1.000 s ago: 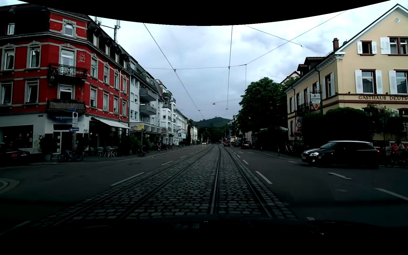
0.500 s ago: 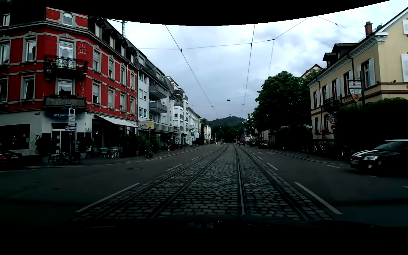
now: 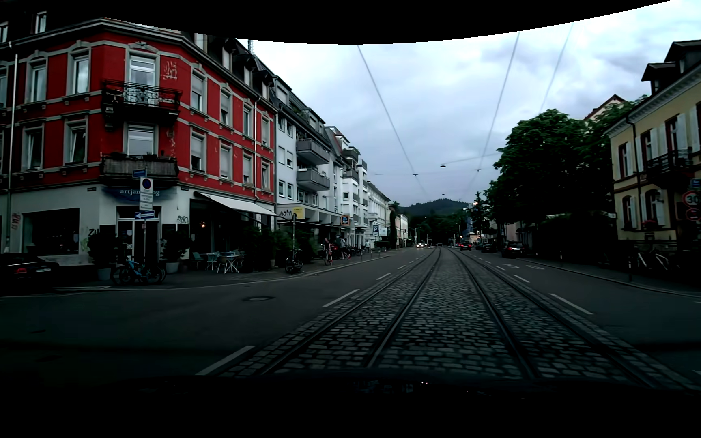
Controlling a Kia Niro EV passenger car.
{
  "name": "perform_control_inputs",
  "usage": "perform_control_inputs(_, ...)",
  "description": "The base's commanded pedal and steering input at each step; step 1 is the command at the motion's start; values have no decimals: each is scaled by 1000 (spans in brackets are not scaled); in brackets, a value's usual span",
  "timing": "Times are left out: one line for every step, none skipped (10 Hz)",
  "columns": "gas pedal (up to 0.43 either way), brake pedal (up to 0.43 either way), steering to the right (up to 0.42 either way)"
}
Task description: Follow the waypoints while adhering to traffic rules and regulations
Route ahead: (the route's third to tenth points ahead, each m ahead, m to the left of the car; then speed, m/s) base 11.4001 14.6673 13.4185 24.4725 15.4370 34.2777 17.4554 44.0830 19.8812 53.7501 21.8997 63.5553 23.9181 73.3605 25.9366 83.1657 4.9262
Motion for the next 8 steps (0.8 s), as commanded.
perform_control_inputs(0, 12, -301)
perform_control_inputs(0, 12, -318)
perform_control_inputs(0, 6, -339)
perform_control_inputs(0, 0, -361)
perform_control_inputs(0, 0, -379)
perform_control_inputs(0, 0, -394)
perform_control_inputs(0, 0, -401)
perform_control_inputs(0, 0, -408)
